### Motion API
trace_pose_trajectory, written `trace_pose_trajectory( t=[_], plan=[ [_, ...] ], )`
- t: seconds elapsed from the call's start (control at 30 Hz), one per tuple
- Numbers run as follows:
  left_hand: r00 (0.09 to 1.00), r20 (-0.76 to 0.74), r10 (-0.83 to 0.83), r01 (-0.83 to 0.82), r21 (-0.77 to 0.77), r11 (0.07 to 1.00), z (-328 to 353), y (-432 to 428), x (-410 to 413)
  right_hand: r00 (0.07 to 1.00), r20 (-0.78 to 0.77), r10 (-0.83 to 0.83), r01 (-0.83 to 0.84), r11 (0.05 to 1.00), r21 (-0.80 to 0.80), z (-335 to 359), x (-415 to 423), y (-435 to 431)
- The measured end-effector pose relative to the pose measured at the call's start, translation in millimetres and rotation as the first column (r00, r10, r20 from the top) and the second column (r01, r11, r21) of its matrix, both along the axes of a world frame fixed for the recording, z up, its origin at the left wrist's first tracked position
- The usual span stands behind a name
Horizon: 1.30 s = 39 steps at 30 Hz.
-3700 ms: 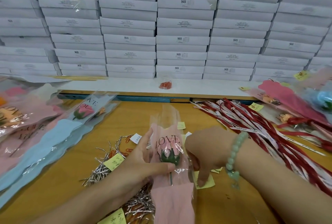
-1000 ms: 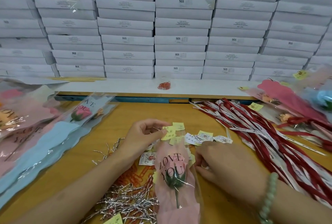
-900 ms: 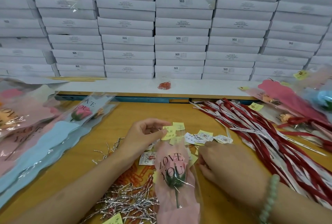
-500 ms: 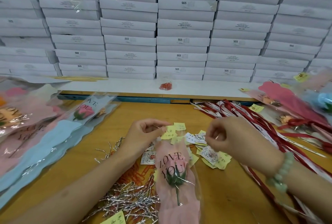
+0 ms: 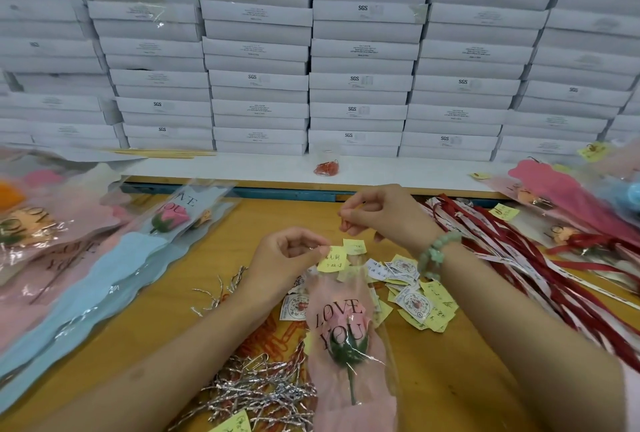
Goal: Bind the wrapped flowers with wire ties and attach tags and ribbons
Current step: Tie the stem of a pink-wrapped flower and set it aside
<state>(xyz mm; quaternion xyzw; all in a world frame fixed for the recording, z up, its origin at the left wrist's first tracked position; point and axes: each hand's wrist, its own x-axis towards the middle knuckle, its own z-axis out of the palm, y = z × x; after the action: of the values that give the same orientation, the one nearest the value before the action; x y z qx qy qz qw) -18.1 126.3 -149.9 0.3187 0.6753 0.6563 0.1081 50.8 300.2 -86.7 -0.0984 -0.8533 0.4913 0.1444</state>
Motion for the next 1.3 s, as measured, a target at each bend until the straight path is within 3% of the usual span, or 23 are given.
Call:
trace_pose_trajectory(
  t=[0.17,0.5,0.97,1.13,1.3],
  plan=[
    [1.000,0.005,0.011,-0.011,0.004,1.000,0,0,0,0.997,-0.083,0.003,-0.002,1.000,0.017,-12,-11,-4],
    [0.998,0.033,0.057,-0.058,0.022,0.998,0,0,-3,0.987,-0.081,0.139,-0.144,0.988,-0.055,-22,-14,-2],
    [0.997,0.049,0.064,-0.064,0.012,0.998,-4,1,-6,0.991,-0.110,0.070,-0.075,0.996,-0.042,-24,-16,-5],
    [0.997,0.046,0.058,-0.059,0.015,0.998,-4,1,-6,0.983,-0.181,0.022,-0.006,0.996,0.085,-22,-18,-6],
    [0.998,0.028,0.054,-0.055,0.027,0.998,-4,1,-6,0.978,-0.189,0.086,-0.065,0.991,0.115,-22,-16,-4]
  ],
)
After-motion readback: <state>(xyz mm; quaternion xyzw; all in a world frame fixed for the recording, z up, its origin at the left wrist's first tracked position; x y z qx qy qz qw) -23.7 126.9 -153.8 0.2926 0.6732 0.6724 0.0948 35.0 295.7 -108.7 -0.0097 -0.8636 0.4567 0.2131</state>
